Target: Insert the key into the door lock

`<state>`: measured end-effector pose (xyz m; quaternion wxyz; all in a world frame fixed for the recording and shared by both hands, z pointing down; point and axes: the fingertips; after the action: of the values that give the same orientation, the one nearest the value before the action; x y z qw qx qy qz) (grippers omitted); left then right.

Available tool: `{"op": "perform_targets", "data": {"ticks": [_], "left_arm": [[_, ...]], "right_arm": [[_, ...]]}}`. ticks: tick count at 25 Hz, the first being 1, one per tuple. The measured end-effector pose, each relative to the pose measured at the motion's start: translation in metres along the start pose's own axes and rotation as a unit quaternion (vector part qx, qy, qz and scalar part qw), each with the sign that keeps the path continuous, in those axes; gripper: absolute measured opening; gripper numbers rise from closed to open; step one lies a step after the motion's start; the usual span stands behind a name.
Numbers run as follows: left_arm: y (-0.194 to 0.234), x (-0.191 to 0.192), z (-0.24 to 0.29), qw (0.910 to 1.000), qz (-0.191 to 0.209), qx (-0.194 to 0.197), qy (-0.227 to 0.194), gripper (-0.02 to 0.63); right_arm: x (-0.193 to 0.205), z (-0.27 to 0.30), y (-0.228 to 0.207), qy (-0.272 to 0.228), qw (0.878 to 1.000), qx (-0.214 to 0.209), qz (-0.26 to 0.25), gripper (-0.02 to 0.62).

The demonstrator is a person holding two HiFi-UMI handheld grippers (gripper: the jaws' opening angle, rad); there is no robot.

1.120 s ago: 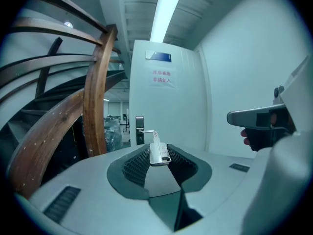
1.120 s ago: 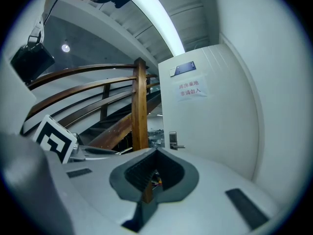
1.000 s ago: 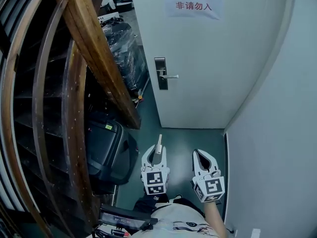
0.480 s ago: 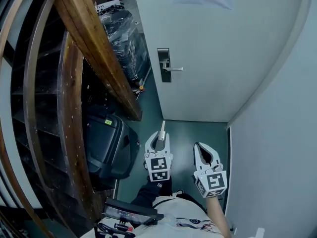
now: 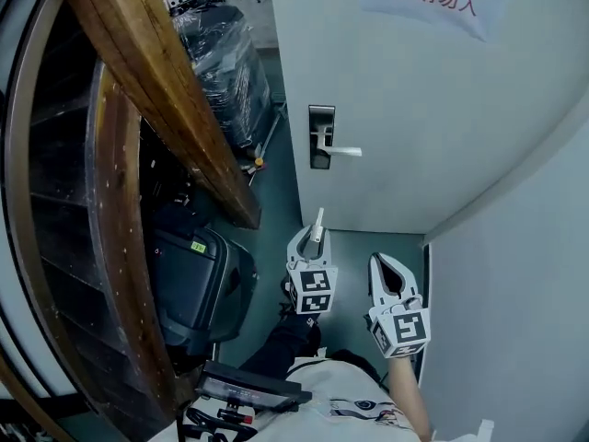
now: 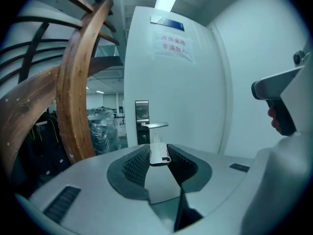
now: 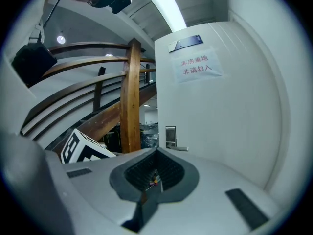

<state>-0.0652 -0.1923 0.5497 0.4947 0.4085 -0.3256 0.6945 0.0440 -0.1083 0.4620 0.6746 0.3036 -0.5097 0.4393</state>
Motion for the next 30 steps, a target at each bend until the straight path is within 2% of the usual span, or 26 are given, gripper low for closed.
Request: {"op": "perform_targets", "data": {"ticks": [4, 9, 13, 19, 23, 30], "left_arm": [[0.014, -0.005, 0.053, 1.0000, 0.004, 0.004, 0.008, 0.117], [0.027, 0.002, 0.104, 0.9996, -0.008, -0.008, 0.025, 0.117], [0.037, 0.003, 0.145, 0.9997, -0.009, -0.021, 0.012, 0.117], [0.051, 0.010, 0.208, 0.9992, -0.016, -0.037, 0.000, 0.117], [0.056, 0.006, 0.233, 0.9989, -0.019, -0.042, -0.010, 0.117], [0.059, 0.004, 0.251, 0.9985, -0.023, -0.048, -0.009, 0.117]], "right_arm": [[-0.002, 0.039, -0.005, 0.011, 1.000, -0.003, -0.007, 0.006], [0.008, 0.057, -0.021, 0.023, 1.000, -0.001, -0.009, 0.006], [0.020, 0.073, -0.035, 0.006, 1.000, -0.003, -0.023, 0.006], [0.058, 0.093, -0.063, -0.003, 0.999, 0.009, -0.035, 0.006], [0.079, 0.101, -0.080, 0.001, 0.999, 0.017, -0.028, 0.006], [0.085, 0.114, -0.091, 0.006, 1.000, 0.014, -0.023, 0.006]]}}
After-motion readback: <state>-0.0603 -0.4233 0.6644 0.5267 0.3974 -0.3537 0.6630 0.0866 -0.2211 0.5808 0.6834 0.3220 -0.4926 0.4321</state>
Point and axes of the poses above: the fingertips, and each gripper's own axes: z forward along the fingers, y to its left, x out of its underside, and after that the axes turned 8 degrees about y, right-handed
